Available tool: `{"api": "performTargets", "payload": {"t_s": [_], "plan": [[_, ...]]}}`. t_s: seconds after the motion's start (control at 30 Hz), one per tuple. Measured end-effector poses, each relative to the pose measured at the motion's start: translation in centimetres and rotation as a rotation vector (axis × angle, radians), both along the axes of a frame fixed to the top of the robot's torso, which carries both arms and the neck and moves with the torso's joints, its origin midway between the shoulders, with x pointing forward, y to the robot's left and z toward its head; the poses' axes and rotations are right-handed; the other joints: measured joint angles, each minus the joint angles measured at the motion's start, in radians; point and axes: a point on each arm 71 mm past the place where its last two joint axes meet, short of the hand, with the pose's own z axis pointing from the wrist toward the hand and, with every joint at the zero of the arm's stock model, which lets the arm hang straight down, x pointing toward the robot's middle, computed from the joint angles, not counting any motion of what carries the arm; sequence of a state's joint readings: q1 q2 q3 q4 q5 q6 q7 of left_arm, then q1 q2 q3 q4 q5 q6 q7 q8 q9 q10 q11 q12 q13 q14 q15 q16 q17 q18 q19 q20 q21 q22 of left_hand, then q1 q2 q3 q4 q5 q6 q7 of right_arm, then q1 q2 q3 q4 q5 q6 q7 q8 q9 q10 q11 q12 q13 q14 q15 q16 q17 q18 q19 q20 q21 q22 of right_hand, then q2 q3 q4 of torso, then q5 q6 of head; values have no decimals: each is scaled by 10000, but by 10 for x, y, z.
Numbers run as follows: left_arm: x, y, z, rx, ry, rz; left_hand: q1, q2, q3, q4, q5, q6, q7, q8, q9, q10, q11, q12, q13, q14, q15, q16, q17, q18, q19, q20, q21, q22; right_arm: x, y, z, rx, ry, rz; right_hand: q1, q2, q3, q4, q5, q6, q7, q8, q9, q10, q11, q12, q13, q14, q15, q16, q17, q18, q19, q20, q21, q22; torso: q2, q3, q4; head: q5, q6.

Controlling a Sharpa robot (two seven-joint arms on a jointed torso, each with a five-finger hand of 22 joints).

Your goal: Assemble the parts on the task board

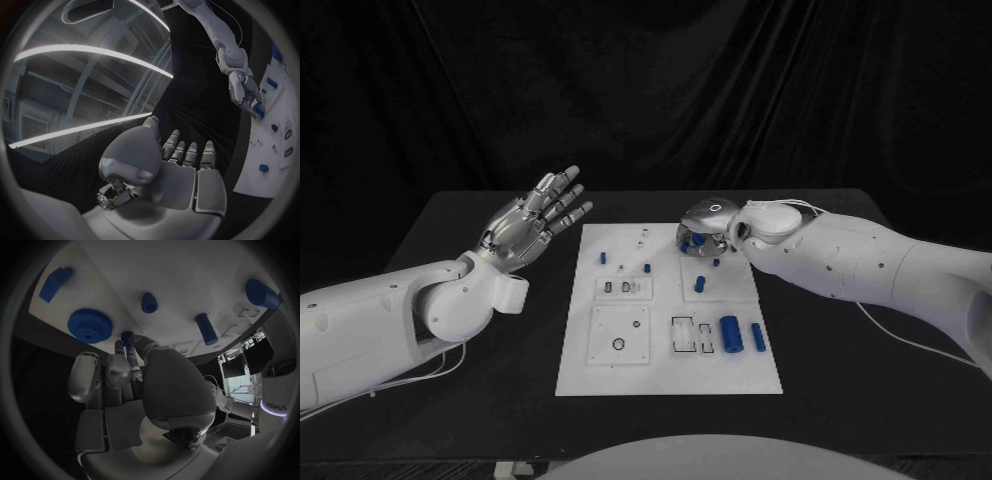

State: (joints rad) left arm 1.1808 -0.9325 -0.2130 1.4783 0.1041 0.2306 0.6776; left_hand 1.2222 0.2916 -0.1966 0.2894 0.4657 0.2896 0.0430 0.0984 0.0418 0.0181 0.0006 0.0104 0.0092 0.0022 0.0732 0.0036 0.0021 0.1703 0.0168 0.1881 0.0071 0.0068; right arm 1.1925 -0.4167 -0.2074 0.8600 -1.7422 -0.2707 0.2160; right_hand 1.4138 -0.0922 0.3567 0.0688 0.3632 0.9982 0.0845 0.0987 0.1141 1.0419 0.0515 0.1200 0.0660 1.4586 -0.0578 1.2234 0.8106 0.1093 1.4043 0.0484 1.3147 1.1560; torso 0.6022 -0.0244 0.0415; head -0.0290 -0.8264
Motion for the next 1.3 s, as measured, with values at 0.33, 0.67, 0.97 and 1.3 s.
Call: {"api": "performTargets", "payload": {"t_s": [0.33, 0.67, 0.97, 1.3], "plan": [[1, 0, 0, -7, 1, -15, 0, 0, 28, 28, 48, 0, 0, 40, -1, 0, 0, 0, -1, -1, 0, 0, -8, 0, 0, 0, 0, -1, 0, -1, 0, 35, -23, 106, 78, -23, 386, -196, -165, 404, 66, 173, 155, 633, -24, -42, -25, -35, -35, 0, 49, -1, -71, 0, 0, 63, -1, 0, 1, 12, -56], [0, 5, 0, 57, -3, 94, 192, -192, 56, 0, 47, -214, -116, 40, -12, -1, -1, 46, -1, -22, -165, 0, -8, 0, -149, -149, -22, -46, -3, -3, 12, 333, -385, 503, 199, -92, 464, -220, -245, 689, 63, 320, 288, 996, -37, -29, -26, -35, -35, 0, 146, -1, -71, 0, 0, 162, -7, 0, -4, 224, -47], [-7, 13, 1, 892, -340, 425, 345, -345, -253, 29, -242, -1969, -1395, -677, -245, -93, -23, 46, -17, -19, -563, 0, -6, -1, -176, -541, -37, -59, 6, 10, 77, 701, -1481, 1100, 197, -93, 464, -220, -391, 688, 62, 304, 287, 1036, -65, -174, -20, -35, -36, 0, 163, -1, -71, 0, 0, 189, -6, -6, -4, 407, -102], [-12, 13, 3, 1865, -806, 833, 489, -384, -390, 29, -242, -2142, -1644, -819, -285, -158, -425, 46, -35, -34, -1040, 0, -5, -1, -170, -1548, -37, -58, 10, 18, 106, 701, -1841, 1139, 153, -137, 492, -190, -481, 612, 63, 219, 289, 1040, -52, -320, -20, -35, -35, 0, 198, -1, -70, 0, 0, 234, 113, -40, 71, 450, -244]]}}
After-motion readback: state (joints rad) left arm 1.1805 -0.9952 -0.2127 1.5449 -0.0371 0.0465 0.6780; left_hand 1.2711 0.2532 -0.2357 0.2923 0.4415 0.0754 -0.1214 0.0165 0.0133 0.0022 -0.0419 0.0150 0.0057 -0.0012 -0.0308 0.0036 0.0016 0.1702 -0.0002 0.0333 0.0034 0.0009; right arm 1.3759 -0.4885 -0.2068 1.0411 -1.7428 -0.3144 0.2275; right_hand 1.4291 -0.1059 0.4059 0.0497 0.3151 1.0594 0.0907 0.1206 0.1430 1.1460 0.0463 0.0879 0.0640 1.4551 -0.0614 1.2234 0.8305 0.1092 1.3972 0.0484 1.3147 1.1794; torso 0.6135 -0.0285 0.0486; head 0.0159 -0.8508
